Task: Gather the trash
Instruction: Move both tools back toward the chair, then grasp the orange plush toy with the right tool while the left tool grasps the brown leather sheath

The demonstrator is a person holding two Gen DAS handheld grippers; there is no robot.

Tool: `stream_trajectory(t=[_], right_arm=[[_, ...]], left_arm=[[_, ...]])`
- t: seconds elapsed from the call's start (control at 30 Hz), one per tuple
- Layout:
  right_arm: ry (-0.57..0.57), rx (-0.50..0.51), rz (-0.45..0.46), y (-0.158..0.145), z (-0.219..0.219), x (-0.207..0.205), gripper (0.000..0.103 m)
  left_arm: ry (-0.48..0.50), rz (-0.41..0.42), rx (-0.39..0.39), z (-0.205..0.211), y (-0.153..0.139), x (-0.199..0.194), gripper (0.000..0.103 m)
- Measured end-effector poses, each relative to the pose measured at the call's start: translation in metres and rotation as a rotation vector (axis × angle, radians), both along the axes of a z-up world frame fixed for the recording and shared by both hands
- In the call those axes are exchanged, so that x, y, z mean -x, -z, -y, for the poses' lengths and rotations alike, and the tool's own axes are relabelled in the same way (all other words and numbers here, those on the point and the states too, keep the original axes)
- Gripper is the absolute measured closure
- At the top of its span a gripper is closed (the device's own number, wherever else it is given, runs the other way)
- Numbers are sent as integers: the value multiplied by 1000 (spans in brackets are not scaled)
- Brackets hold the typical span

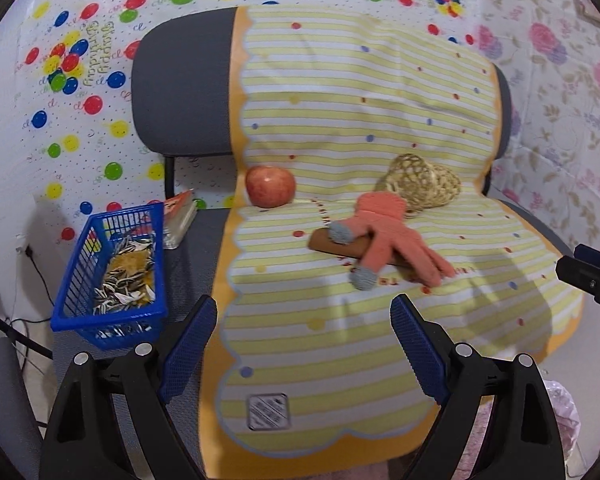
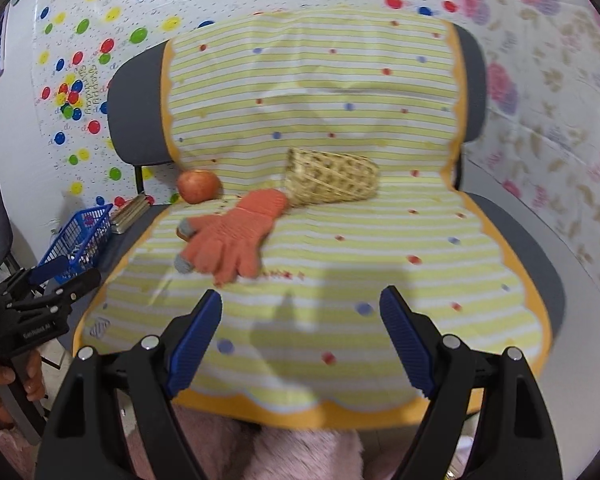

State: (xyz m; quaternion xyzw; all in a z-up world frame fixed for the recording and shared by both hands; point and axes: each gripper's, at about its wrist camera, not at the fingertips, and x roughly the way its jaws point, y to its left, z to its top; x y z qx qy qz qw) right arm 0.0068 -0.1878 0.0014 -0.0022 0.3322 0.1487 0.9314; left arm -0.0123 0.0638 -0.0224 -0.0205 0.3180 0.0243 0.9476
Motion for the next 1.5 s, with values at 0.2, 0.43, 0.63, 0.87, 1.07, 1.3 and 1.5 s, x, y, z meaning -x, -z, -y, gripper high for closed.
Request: stream_trajectory(t=[0.2,0.43,0.63,0.87,1.07,1.3,1.5], right_arm=[[-56,-5,-20,10,-39,-44,23],[-102,-27,-86,31,-72,-93,31],[-155,-68,-161,48,-100,-128,30],[-147,-70,-223,67,-108,-142,71],[-73,-58,-110,34,-52,-102,83],[24,-28,-37,11,13,-57,83],[76,-122,-24,14,55,-49,83]], left_arm=[[-33,-46,22,-18,12,-30,15],[-85,-69,23,-32,21,-55,15],[-104,-66,37,-40,22,-63,15],[-73,-80,31,-34,28,-62,15],[-17,-93,39,-16,33,-63,15],[45,-109,49,15,36,-63,15],[92,-123,28,41,39,-61,15]])
